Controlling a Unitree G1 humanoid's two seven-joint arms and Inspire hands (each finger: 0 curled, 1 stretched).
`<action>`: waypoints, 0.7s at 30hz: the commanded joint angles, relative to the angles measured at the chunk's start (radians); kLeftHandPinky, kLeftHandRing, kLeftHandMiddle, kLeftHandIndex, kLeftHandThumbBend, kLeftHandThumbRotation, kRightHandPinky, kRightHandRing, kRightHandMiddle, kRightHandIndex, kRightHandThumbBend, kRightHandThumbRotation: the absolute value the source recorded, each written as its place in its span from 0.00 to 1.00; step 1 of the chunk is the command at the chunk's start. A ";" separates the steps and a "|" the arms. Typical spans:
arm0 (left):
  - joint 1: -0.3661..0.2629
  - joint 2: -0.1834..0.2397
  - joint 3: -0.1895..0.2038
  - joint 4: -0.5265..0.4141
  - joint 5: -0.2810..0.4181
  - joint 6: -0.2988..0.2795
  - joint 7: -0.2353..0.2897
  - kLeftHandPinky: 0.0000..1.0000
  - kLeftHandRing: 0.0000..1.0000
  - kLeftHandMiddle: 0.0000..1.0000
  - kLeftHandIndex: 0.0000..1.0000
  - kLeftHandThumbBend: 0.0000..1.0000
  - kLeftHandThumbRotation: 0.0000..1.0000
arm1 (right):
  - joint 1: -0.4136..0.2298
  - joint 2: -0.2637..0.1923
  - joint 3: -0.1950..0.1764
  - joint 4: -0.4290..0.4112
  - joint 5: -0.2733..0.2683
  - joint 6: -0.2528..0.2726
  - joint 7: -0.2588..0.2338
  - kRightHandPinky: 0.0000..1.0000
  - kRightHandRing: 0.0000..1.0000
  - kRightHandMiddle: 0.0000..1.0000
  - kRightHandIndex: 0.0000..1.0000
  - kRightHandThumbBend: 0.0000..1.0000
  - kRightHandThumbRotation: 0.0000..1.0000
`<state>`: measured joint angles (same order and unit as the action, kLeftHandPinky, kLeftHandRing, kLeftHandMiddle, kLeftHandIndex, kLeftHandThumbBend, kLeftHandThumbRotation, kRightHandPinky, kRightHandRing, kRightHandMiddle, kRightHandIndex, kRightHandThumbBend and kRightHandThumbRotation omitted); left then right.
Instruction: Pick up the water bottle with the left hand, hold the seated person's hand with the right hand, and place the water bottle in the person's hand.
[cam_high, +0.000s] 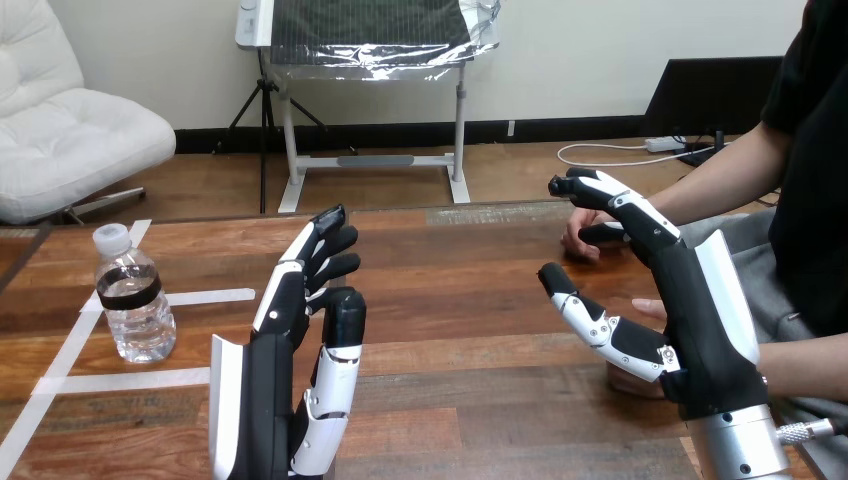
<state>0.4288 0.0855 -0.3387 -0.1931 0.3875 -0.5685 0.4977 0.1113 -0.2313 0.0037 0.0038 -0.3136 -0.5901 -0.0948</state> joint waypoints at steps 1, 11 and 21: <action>-0.016 -0.086 0.019 -0.038 0.003 -0.014 0.024 0.66 0.75 0.80 0.83 0.39 0.97 | -0.041 0.005 0.000 -0.038 -0.001 -0.013 -0.003 0.69 0.82 0.86 0.77 0.40 0.14; -0.015 -0.063 0.058 -0.068 0.018 -0.014 0.040 0.68 0.77 0.82 0.84 0.37 0.89 | -0.040 0.007 0.002 -0.036 0.004 -0.013 -0.002 0.69 0.82 0.86 0.77 0.41 0.12; -0.024 -0.063 0.180 -0.099 0.235 0.015 0.191 0.71 0.79 0.82 0.83 0.37 0.81 | -0.039 0.008 0.001 -0.037 -0.003 -0.012 -0.006 0.68 0.81 0.86 0.77 0.41 0.11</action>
<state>0.4349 0.0855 -0.2391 -0.2116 0.5344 -0.5671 0.6073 0.1116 -0.2313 0.0037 0.0038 -0.3136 -0.5902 -0.0948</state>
